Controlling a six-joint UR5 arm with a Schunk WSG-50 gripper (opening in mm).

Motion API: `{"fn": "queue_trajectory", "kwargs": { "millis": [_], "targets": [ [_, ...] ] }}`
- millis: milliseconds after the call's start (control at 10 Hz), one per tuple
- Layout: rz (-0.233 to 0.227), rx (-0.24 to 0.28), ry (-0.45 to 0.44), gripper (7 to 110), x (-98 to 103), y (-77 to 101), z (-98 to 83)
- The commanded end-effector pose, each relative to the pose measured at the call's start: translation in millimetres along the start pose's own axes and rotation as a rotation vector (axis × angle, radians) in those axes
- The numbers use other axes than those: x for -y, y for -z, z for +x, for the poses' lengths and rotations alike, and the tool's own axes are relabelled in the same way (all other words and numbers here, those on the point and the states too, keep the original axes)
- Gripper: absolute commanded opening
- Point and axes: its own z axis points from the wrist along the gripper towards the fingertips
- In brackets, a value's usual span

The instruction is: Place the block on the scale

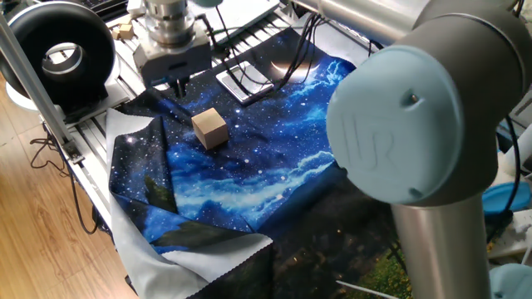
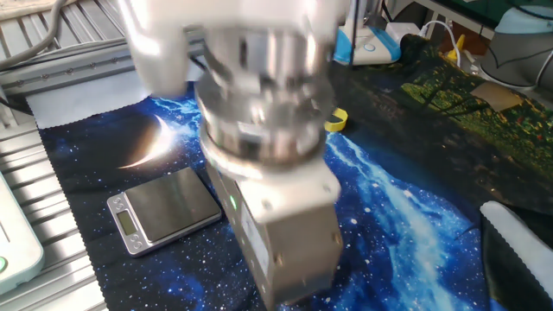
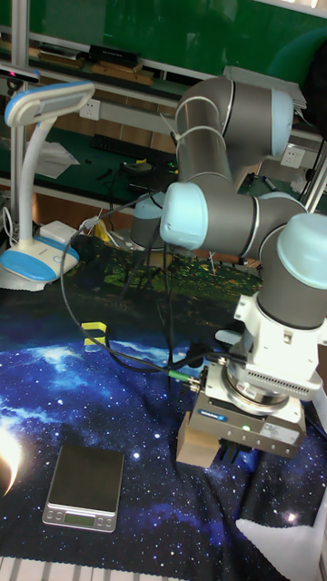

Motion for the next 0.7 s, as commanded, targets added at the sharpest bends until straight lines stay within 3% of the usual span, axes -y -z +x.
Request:
{"fn": "queue_trajectory", "kwargs": {
  "millis": [0, 200, 400, 600],
  "targets": [
    [-0.001, 0.021, -0.01, 7, -6.5, -6.5, 7.6],
    [0.025, 0.003, 0.023, 7, 16.6, -16.6, 20.5],
    [0.025, 0.024, 0.068, 7, 33.5, -23.3, 28.8],
    [0.017, -0.023, 0.069, 7, 39.0, -16.0, 47.0]
  ]
}}
